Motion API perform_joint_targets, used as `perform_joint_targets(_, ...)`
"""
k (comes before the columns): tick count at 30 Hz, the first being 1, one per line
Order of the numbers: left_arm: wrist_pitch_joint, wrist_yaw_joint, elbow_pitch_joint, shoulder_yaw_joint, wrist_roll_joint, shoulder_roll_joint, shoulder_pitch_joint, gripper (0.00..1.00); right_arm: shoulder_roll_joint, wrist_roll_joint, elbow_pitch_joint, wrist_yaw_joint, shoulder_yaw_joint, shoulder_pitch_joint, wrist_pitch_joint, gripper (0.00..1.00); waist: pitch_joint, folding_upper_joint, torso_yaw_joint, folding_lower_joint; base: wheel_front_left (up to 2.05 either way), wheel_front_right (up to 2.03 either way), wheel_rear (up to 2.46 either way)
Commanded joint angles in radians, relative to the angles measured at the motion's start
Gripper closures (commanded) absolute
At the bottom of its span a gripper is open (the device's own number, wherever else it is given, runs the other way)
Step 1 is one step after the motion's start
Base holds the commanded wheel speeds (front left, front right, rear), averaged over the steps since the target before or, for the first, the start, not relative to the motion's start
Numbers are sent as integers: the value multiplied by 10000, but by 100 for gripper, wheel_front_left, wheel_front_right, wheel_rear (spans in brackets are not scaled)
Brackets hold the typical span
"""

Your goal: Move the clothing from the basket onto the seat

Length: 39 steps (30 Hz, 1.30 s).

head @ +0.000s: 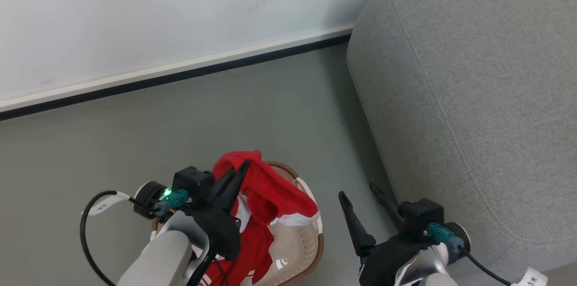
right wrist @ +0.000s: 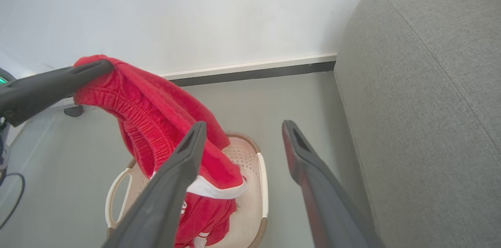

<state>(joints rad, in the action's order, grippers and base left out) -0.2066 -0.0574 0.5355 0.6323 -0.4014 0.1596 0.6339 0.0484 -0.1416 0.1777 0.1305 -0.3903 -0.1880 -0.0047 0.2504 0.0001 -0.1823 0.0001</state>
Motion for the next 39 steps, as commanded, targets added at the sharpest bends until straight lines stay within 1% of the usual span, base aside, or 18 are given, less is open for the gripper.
perform_joint_targets(1,20,-27,-89,71,-7,10,9,100,8,54,46,4,-66,-88,-51,0,-253,-1,225,-1,0,0,0)
perform_joint_targets(4,194,-61,-417,176,-55,-24,-47,100,6,63,442,4,-314,-103,-34,0,-623,-1,466,-1,0,0,0)
perform_joint_targets(9,651,18,-1225,363,-124,-8,-217,100,13,73,1070,4,-510,10,-18,0,-1291,-1,903,-1,0,0,0)
perform_joint_targets(14,1286,31,-2151,540,-148,118,-266,100,11,189,1620,4,-656,235,171,0,-1812,-1,1346,-1,0,0,0)
perform_joint_targets(18,1784,68,-2895,641,-283,216,-360,100,11,340,1885,4,-662,329,119,0,-2076,-1,1617,-1,0,0,0)
perform_joint_targets(23,2332,88,-3682,762,-450,325,-594,100,8,328,2024,4,-670,292,21,0,-2326,-1,1824,-1,0,0,0)
perform_joint_targets(30,2924,21,-4548,951,-899,275,-905,100,10,232,2094,4,-920,-71,-73,0,-2472,-1,1970,-1,0,0,0)
perform_joint_targets(38,3213,-7,-5099,1068,-1333,172,-1121,100,8,13,2112,4,-1094,-288,-228,0,-2484,-1,2078,-1,0,0,0)
perform_joint_targets(39,3211,10,-5104,1068,-1354,183,-1159,100,8,-22,2115,4,-1100,-275,-246,27,-2480,-1,2073,-1,0,0,0)
